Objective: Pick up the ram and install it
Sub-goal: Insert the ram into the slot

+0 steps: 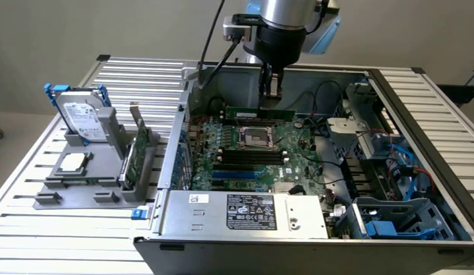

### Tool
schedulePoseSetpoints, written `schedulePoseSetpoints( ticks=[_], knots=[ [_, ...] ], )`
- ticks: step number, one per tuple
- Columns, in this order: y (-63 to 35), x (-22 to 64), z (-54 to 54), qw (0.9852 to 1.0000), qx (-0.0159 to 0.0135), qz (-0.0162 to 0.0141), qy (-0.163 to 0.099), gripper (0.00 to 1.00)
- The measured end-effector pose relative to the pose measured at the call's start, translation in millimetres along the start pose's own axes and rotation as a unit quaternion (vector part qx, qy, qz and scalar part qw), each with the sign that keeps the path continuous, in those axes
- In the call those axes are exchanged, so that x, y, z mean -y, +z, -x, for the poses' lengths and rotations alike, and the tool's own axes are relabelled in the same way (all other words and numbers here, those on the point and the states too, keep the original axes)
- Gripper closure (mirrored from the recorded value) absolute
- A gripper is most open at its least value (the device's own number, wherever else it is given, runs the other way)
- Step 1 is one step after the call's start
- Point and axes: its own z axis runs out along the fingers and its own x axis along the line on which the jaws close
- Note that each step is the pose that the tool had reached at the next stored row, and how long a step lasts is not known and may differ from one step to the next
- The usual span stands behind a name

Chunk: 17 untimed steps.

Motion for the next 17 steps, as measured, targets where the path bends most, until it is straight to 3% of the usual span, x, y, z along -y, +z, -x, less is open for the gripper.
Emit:
schedulePoseSetpoints(
  ticks=[9, 17],
  knots=[
    [15.8, 0.3, -4.6, 1.0, -0.0007, -0.0001, 0.0, 0.85],
    [30.3, -0.2, -8.4, 1.0, -0.0007, -0.0026, 0.0, 0.85]
  ],
)
